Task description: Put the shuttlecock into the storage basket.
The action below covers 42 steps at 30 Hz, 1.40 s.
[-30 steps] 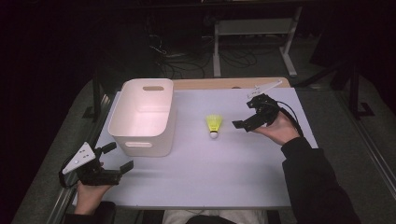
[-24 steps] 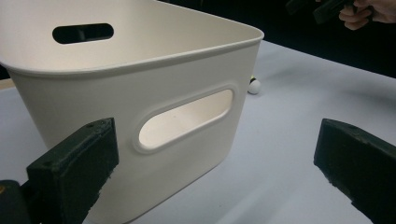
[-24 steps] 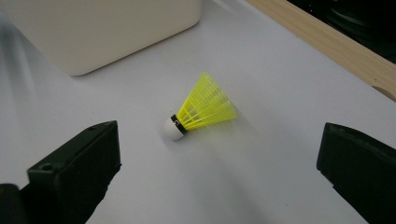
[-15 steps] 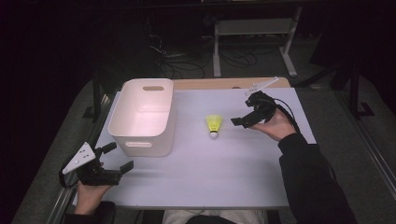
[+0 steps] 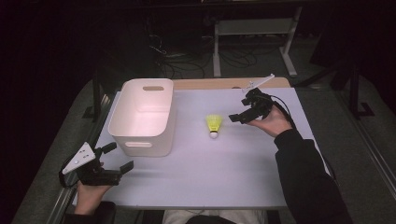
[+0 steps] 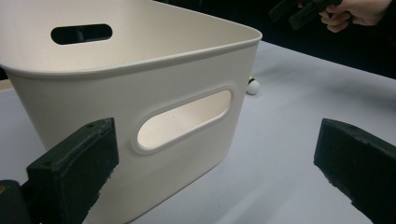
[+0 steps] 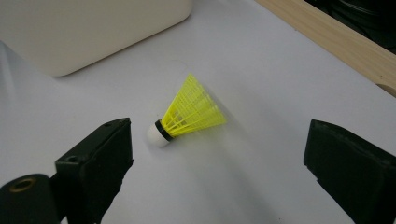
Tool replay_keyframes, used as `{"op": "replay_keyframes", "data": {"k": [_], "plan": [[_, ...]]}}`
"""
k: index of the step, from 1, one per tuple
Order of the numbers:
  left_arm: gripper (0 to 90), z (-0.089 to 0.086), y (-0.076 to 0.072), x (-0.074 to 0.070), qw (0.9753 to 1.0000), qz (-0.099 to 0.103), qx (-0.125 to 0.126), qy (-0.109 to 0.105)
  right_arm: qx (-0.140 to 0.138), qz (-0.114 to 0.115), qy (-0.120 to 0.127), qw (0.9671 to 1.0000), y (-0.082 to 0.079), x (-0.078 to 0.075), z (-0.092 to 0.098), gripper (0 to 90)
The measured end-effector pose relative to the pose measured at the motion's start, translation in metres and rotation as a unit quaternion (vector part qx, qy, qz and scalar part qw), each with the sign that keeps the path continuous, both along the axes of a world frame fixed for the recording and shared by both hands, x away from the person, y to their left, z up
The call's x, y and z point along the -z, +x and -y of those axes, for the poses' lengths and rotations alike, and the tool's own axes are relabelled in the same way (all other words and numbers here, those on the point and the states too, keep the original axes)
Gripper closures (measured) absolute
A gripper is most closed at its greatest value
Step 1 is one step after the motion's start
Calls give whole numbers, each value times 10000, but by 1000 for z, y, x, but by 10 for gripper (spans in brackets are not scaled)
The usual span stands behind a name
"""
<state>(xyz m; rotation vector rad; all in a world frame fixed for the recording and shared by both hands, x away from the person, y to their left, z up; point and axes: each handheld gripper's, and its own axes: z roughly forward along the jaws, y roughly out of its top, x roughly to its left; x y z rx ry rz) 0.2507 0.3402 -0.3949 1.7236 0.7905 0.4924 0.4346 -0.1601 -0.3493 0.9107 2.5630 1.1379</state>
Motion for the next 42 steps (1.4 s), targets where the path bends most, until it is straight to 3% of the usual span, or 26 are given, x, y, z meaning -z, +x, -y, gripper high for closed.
{"op": "replay_keyframes", "data": {"k": [18,23,26,27,30,42], "plan": [[0,0,0,0,10000,3,5,-5,-84,-174,42,9998,12,10,-7,195],[0,0,0,0,10000,2,7,-2,-232,-270,34,9994,17,14,-8,352],[0,0,0,0,10000,4,12,-2,-233,-281,-2,9993,18,15,-10,388],[0,0,0,0,10000,5,13,-3,-235,-294,-41,9993,20,16,-11,454],[0,0,0,0,10000,4,12,-3,-230,-342,-67,9991,22,18,-12,542],[0,0,0,0,10000,4,17,-5,-141,-501,-208,9984,29,30,-18,793]]}}
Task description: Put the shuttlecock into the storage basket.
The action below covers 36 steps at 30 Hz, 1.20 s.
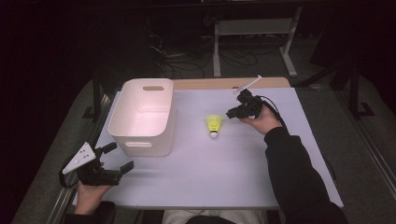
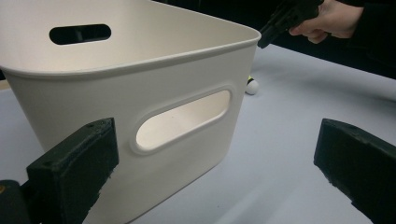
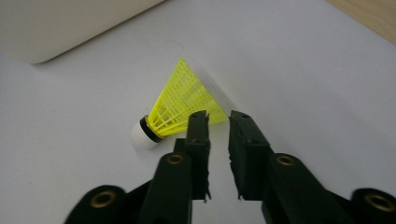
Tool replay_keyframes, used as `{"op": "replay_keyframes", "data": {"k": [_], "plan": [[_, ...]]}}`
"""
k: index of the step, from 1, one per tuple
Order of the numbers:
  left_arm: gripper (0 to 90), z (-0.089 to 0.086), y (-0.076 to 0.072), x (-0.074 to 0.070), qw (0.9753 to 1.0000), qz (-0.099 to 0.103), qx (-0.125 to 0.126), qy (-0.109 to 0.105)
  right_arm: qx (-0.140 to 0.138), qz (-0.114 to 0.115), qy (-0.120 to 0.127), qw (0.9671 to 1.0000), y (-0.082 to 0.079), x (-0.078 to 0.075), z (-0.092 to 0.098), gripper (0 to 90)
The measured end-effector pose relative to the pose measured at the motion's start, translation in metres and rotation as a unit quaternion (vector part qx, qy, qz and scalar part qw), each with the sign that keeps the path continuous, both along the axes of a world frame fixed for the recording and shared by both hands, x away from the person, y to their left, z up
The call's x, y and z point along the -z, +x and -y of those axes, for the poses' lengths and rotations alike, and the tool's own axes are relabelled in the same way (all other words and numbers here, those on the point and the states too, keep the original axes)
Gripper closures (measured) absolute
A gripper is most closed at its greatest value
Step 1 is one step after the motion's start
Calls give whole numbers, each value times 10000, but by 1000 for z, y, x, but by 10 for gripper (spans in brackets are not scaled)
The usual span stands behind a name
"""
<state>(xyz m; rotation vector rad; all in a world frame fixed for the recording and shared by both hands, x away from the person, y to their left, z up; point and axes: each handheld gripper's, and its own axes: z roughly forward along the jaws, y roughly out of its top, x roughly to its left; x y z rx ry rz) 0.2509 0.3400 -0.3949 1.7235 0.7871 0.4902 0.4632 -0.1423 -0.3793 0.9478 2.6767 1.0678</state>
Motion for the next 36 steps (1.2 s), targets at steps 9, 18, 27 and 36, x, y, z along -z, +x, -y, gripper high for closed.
{"op": "replay_keyframes", "data": {"k": [9,18,27,36], "plan": [[0,0,0,0,10000,2,1,-5,89,105,-11,9999,5,8,-7,886],[0,0,0,0,10000,-3,1,-9,270,37,-65,9996,14,20,-11,887],[0,0,0,0,10000,-2,-6,-18,456,-114,-29,9989,24,37,-17,887],[0,0,0,0,10000,-7,-8,-8,586,-284,-83,9978,30,51,-23,887]]}}
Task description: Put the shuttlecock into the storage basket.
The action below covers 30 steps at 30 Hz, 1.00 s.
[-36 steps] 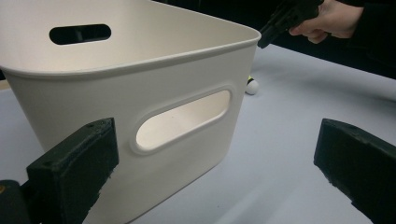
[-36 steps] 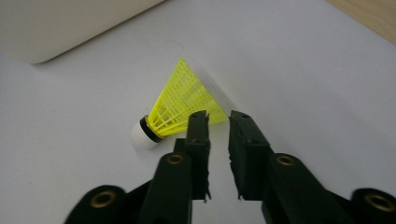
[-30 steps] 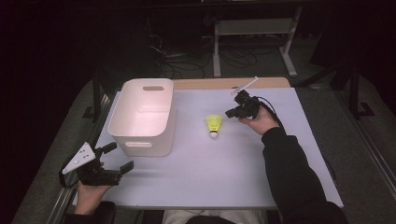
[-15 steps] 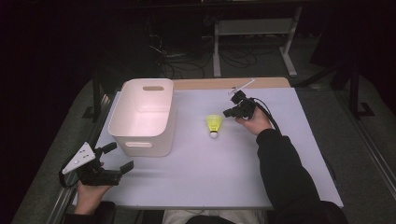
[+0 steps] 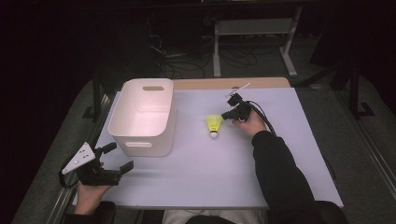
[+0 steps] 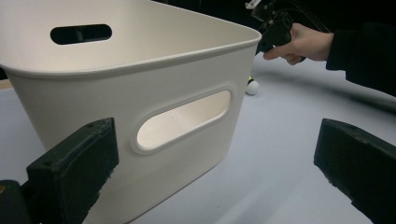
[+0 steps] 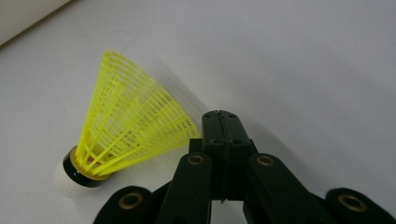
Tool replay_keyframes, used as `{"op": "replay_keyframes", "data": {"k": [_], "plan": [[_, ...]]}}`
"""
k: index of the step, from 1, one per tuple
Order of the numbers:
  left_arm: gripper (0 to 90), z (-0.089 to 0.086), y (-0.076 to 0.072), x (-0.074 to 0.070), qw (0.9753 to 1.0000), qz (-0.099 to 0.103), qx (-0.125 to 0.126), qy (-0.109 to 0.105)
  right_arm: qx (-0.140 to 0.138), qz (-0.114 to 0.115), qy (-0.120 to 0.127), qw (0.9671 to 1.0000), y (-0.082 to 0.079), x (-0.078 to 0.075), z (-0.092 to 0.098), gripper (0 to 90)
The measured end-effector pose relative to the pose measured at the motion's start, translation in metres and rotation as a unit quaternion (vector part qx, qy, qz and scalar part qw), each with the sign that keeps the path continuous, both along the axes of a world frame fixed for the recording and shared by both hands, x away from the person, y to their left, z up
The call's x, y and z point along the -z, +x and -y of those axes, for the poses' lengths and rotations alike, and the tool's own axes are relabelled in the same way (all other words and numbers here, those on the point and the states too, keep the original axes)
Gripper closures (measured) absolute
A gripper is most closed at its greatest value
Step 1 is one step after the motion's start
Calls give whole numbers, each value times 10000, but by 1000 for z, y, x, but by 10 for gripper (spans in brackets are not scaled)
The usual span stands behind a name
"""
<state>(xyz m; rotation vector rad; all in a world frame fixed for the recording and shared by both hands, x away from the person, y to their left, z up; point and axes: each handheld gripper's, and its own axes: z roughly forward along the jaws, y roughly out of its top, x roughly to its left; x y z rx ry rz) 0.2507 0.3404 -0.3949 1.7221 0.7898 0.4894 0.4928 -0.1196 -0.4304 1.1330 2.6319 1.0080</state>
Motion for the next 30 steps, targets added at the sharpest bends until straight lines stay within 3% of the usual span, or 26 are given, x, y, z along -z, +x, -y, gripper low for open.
{"op": "replay_keyframes", "data": {"k": [30], "plan": [[0,0,0,0,10000,-5,2,7,-272,-47,182,9995,-5,4,-29,887]]}}
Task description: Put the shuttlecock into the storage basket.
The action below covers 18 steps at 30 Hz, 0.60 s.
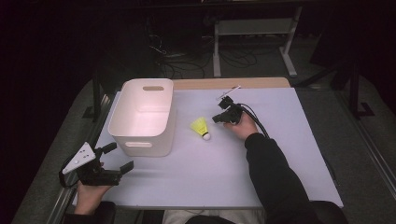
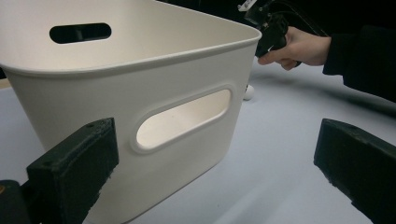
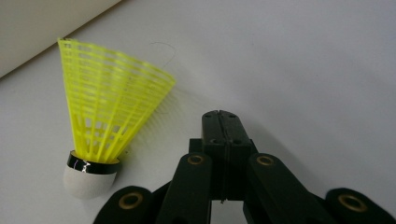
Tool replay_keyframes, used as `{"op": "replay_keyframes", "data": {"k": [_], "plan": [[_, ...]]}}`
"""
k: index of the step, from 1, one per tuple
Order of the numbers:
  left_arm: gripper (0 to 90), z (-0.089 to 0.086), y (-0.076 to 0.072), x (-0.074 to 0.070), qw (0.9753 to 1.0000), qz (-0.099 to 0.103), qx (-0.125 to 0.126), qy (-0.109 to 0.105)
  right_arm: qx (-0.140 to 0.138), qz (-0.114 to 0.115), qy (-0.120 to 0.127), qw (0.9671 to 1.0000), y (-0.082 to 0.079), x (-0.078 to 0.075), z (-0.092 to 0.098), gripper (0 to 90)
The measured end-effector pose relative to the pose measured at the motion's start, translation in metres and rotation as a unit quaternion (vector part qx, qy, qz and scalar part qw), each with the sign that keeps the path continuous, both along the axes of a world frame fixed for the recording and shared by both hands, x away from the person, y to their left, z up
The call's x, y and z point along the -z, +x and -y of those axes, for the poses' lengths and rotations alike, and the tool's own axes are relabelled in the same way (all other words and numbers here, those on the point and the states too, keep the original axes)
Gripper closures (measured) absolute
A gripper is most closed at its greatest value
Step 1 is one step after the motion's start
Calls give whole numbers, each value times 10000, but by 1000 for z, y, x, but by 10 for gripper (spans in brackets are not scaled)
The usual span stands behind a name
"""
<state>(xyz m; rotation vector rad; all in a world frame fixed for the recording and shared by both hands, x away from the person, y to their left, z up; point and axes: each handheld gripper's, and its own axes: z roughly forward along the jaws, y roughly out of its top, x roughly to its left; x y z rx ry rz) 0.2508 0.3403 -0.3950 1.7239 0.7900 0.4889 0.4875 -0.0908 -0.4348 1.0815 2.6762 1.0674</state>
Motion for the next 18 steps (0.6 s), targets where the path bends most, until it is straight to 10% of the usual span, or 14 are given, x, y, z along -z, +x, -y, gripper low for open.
{"op": "replay_keyframes", "data": {"k": [18], "plan": [[0,0,0,0,10000,1,0,0,-163,108,31,9998,-9,-10,-1,886]]}}
